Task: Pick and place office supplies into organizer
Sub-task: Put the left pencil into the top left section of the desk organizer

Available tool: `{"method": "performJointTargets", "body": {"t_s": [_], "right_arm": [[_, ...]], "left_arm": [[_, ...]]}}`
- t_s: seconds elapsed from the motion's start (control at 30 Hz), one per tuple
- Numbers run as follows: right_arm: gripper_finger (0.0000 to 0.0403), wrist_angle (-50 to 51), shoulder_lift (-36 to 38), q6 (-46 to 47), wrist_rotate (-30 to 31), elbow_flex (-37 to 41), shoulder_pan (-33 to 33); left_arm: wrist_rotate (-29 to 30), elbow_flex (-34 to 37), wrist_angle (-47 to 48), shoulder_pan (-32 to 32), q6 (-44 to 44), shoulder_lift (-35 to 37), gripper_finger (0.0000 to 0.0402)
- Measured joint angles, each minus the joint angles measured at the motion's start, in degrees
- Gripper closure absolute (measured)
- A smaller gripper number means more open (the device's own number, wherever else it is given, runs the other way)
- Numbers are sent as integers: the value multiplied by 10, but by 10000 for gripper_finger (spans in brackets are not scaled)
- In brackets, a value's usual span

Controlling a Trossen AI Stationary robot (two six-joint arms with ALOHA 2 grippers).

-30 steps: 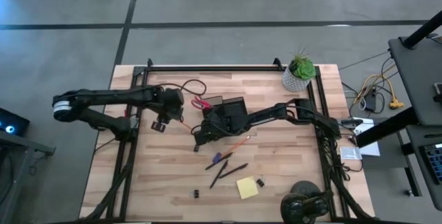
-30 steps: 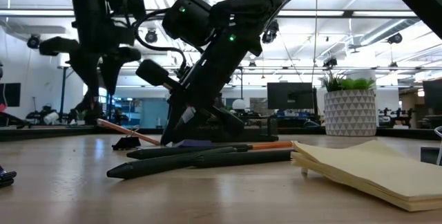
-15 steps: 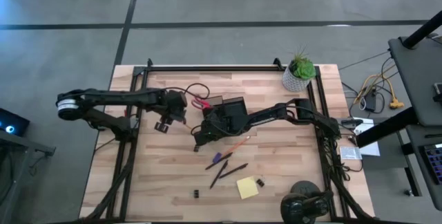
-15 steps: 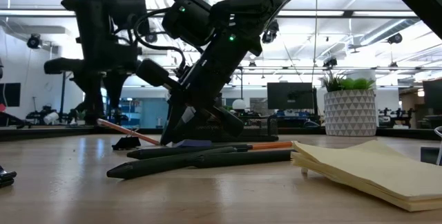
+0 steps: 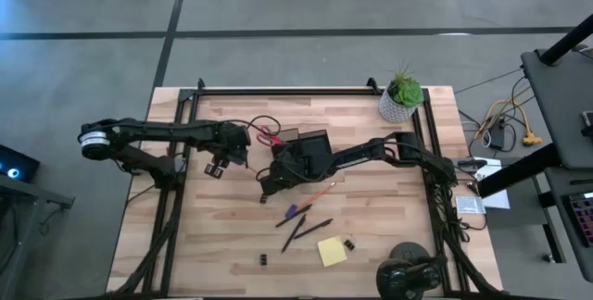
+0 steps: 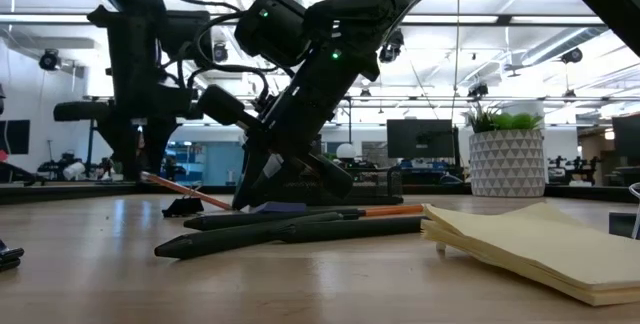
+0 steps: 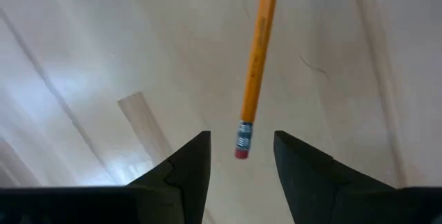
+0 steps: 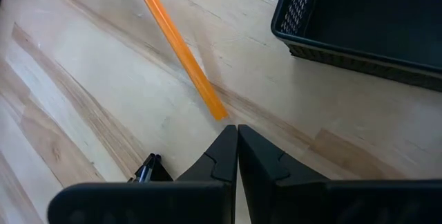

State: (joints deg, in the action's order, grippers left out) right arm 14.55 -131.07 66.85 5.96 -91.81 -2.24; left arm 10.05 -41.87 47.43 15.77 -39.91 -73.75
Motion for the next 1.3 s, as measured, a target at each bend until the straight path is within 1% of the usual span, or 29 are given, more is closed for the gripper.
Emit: {"method": "performJointTargets", "body": {"t_s": [0.27, 0.4, 1.0, 1.1, 1.3], "right_arm": [[394, 0, 0, 0, 0, 0, 0], [394, 0, 0, 0, 0, 0, 0], [394, 0, 0, 0, -2, 0, 0], [394, 0, 0, 0, -2, 0, 0], [394, 1, 0, 0, -2, 0, 0]], "left_arm": [[-2, 10, -7, 4, 4, 1, 305], [-2, 10, -15, 4, 5, 2, 317], [-8, 11, -15, 4, 6, -7, 321], [-16, 12, -14, 4, 6, -9, 325], [-21, 13, -15, 4, 6, -9, 375]]}}
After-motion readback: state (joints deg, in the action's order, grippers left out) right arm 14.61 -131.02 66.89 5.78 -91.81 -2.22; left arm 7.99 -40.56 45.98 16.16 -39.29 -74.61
